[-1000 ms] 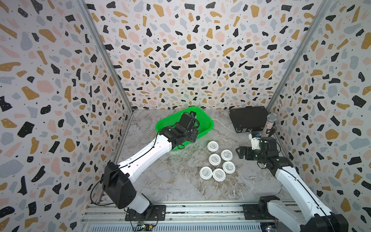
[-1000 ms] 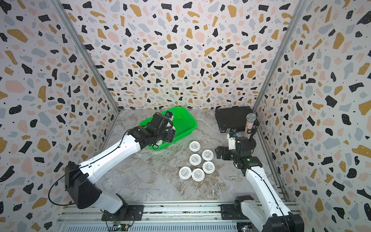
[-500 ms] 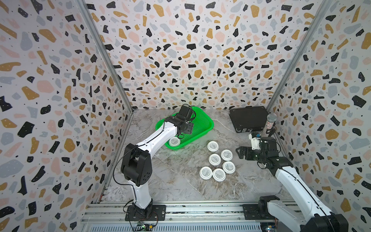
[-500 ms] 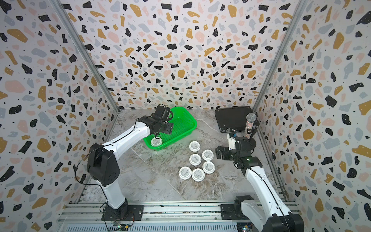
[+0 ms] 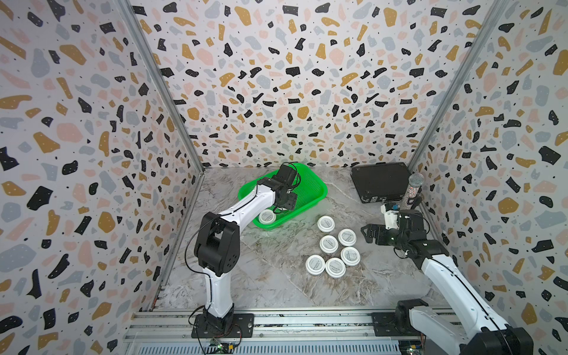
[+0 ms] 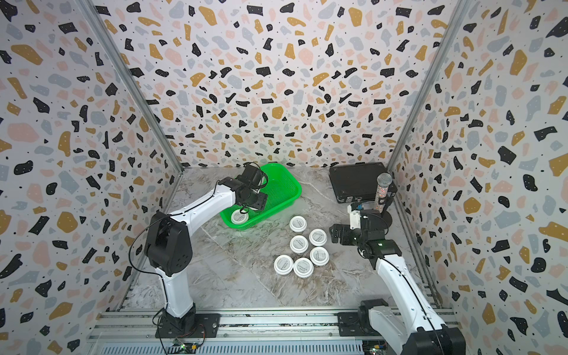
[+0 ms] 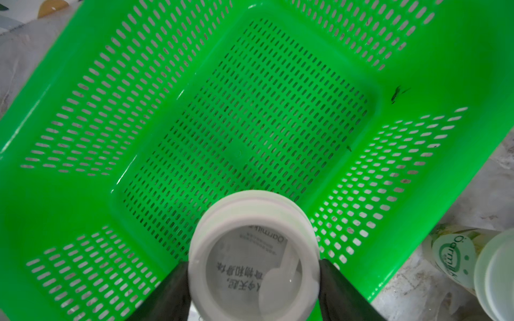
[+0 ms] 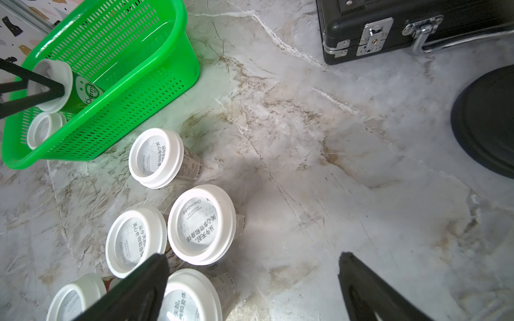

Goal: Put the yogurt in the basket
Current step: Place the yogurt in the basket.

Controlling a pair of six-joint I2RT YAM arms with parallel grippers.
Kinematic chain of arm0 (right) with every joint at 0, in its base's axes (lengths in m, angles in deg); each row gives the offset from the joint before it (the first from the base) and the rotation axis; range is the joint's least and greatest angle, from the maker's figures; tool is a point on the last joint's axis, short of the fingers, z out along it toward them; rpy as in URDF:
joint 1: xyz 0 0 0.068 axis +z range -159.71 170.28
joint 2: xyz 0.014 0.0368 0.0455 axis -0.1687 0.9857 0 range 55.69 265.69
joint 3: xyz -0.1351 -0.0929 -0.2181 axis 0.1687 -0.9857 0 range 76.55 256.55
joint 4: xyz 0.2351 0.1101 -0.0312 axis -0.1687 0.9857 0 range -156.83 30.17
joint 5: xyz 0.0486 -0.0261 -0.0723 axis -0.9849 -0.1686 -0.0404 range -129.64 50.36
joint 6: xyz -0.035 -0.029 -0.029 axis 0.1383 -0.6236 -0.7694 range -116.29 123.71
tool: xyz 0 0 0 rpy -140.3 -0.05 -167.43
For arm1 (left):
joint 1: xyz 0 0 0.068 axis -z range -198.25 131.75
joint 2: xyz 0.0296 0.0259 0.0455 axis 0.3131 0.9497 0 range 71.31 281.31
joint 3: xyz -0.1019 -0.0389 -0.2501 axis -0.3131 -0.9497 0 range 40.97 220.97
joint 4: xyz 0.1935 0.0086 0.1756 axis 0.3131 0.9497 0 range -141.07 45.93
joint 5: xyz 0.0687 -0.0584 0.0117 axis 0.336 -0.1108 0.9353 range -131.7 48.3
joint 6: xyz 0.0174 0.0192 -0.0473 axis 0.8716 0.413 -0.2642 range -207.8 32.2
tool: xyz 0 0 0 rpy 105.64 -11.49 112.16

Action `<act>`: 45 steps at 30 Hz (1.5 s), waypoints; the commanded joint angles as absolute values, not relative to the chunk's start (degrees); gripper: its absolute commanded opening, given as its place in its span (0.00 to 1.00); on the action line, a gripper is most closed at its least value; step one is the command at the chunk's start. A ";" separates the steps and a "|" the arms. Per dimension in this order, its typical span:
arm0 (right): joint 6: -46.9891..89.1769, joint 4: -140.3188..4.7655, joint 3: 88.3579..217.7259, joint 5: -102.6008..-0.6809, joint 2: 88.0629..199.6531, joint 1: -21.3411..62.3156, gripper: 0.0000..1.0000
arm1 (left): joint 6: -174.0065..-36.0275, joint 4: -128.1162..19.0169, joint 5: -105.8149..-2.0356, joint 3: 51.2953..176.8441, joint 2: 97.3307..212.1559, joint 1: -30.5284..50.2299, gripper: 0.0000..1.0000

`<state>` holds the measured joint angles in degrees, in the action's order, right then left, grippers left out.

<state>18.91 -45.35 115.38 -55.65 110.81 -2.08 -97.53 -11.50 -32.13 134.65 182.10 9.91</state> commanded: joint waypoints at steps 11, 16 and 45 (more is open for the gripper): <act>19.09 -44.50 115.22 -55.68 110.10 -1.75 1.00 | -98.41 -11.56 -32.60 133.80 183.60 8.95 0.72; 19.18 -44.64 115.14 -55.68 110.17 -1.80 1.00 | -98.60 -12.13 -33.24 132.80 183.96 8.61 0.72; 18.91 -45.81 117.97 -62.79 112.71 -1.80 1.00 | -98.28 -9.34 -33.35 136.40 182.39 8.30 0.89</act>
